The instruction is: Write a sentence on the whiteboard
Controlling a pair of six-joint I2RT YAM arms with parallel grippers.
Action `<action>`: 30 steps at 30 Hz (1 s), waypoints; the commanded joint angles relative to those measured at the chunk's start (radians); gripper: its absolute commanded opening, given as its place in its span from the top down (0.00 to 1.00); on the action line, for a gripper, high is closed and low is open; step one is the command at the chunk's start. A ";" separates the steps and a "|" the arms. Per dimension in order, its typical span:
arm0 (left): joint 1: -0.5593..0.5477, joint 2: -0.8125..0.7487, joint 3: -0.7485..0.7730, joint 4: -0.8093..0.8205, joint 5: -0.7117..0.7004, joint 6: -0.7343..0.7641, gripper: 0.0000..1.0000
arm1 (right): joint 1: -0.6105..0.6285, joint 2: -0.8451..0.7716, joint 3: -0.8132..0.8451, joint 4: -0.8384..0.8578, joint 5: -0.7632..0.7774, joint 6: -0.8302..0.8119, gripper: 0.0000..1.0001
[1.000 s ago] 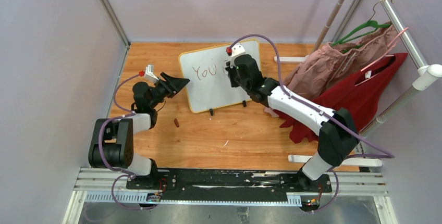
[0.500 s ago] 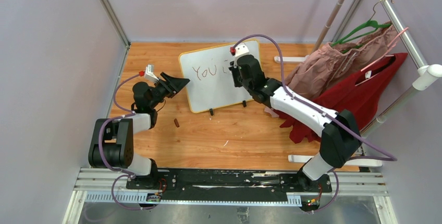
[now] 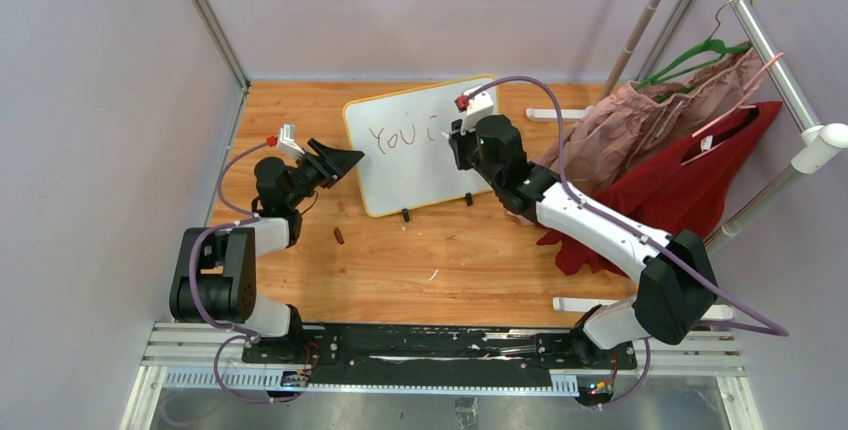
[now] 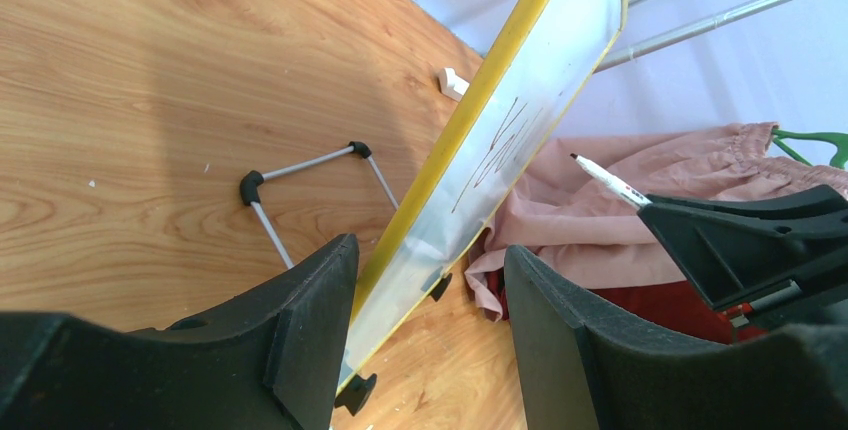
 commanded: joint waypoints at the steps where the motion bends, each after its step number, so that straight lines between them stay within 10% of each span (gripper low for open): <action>1: -0.005 -0.015 0.008 0.050 0.011 0.001 0.39 | 0.007 -0.020 -0.034 0.140 -0.035 -0.025 1.00; 30: -0.005 -0.018 0.007 0.053 0.013 0.000 0.39 | 0.006 0.097 0.056 0.050 -0.060 0.038 1.00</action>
